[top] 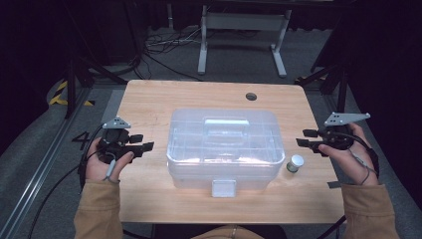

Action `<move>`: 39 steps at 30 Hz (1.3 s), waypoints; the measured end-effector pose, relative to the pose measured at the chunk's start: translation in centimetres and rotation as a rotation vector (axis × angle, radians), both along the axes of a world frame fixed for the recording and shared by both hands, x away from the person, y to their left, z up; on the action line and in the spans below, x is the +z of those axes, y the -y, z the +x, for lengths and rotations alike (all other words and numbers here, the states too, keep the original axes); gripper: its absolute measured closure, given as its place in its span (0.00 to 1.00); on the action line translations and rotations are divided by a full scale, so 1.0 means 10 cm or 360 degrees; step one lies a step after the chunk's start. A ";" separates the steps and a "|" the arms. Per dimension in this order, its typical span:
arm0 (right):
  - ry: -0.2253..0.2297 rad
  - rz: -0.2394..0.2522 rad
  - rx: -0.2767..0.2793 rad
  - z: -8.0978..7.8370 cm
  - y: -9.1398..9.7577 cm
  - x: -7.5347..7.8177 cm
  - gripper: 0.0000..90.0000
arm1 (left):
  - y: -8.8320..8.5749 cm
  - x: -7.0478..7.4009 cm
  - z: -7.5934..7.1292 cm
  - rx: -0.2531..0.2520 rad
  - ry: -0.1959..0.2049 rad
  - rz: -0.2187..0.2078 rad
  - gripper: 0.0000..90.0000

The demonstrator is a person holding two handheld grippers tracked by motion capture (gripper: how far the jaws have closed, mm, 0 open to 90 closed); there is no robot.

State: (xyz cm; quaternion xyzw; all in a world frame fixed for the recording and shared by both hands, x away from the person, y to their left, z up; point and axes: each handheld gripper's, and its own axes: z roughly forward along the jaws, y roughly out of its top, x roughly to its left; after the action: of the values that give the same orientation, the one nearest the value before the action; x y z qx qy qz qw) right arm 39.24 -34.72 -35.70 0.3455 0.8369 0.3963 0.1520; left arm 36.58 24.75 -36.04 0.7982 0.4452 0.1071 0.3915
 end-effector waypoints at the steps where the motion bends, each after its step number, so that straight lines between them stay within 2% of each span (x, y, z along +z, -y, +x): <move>1: 0.0000 -0.0003 -0.0003 0.00 0.00 0.00 0.57 | 0.00 0.01 -0.01 0.0006 0.0004 -0.0007 0.51; 4: 0.0004 -0.0012 -0.0015 0.00 0.01 -0.01 0.57 | 0.04 0.09 -0.03 -0.0014 0.0025 -0.0018 0.51; 7: 0.0005 0.0000 -0.0021 -0.01 0.01 0.00 0.56 | 0.08 0.22 -0.05 -0.0061 0.0047 -0.0028 0.51; 9: 0.0010 0.0001 -0.0024 -0.02 0.03 0.00 0.55 | 0.13 0.29 -0.06 -0.0109 0.0041 0.0002 0.51; 10: 0.0004 0.0005 -0.0029 -0.02 0.03 0.00 0.55 | 0.15 0.33 -0.06 -0.0121 0.0040 0.0036 0.51; 12: 0.0007 0.0007 -0.0033 -0.03 0.04 0.00 0.55 | 0.19 0.42 -0.06 -0.0137 0.0034 0.0062 0.52; 16: 0.0005 0.0004 -0.0035 -0.04 0.03 0.00 0.55 | 0.26 0.56 -0.06 -0.0193 0.0073 0.0051 0.51; 22: 0.0006 -0.0001 -0.0043 -0.06 0.05 0.00 0.54 | 0.37 0.63 -0.04 -0.0257 0.0082 0.0044 0.51; 27: -0.0007 -0.0011 -0.0042 -0.05 0.05 -0.03 0.54 | 0.44 0.72 -0.03 -0.0319 0.0100 -0.0006 0.50; 39: -0.0018 -0.0003 -0.0058 -0.07 0.04 -0.02 0.53 | 0.84 0.82 0.04 -0.0473 0.0128 0.0014 0.50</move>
State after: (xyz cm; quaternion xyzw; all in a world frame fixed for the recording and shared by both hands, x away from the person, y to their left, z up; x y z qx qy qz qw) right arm 38.57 -35.13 -35.92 0.3629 0.8317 0.3907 0.1546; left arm 37.00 16.37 -27.81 0.8520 0.3058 0.0818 0.4170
